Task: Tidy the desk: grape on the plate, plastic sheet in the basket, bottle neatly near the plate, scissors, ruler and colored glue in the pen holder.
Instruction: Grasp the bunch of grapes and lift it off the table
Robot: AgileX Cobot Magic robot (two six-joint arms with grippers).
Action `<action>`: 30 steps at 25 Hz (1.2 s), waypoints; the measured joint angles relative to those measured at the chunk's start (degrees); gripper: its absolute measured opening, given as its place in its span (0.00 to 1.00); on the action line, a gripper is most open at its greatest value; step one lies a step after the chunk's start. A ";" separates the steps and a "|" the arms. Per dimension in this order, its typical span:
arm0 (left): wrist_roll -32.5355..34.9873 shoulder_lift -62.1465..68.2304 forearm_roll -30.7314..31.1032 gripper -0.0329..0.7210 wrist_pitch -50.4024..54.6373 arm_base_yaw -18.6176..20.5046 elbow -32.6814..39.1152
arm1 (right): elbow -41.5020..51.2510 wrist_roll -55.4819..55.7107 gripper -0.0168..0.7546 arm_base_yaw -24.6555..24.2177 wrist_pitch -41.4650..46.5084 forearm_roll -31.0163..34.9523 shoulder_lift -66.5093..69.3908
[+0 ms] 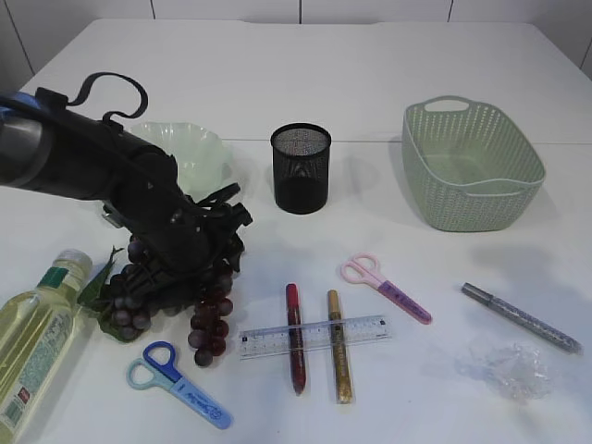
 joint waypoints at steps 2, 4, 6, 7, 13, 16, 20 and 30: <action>-0.04 0.00 0.00 0.63 0.00 0.00 0.00 | 0.00 0.00 0.69 0.00 0.12 0.00 0.00; -0.04 0.09 0.00 0.59 0.00 0.00 0.00 | 0.00 0.00 0.69 0.00 0.12 0.00 0.00; -0.04 0.09 0.00 0.54 0.00 0.00 0.00 | 0.00 0.00 0.69 0.00 0.12 0.00 0.00; -0.04 0.09 -0.03 0.50 0.00 0.00 0.00 | 0.00 0.00 0.69 0.00 0.12 0.00 0.00; -0.13 0.09 -0.13 0.27 0.00 0.00 -0.10 | 0.00 0.00 0.69 0.00 0.25 0.00 0.00; -0.13 0.09 -0.13 0.20 0.00 0.00 -0.21 | 0.00 0.00 0.69 0.00 0.25 0.00 0.00; -0.13 0.09 -0.13 0.14 0.00 0.00 -0.21 | 0.00 0.00 0.69 0.00 0.25 0.00 0.00; -0.13 -1.82 0.95 0.13 1.39 0.00 -0.21 | 0.00 0.00 0.69 0.00 0.25 0.00 0.00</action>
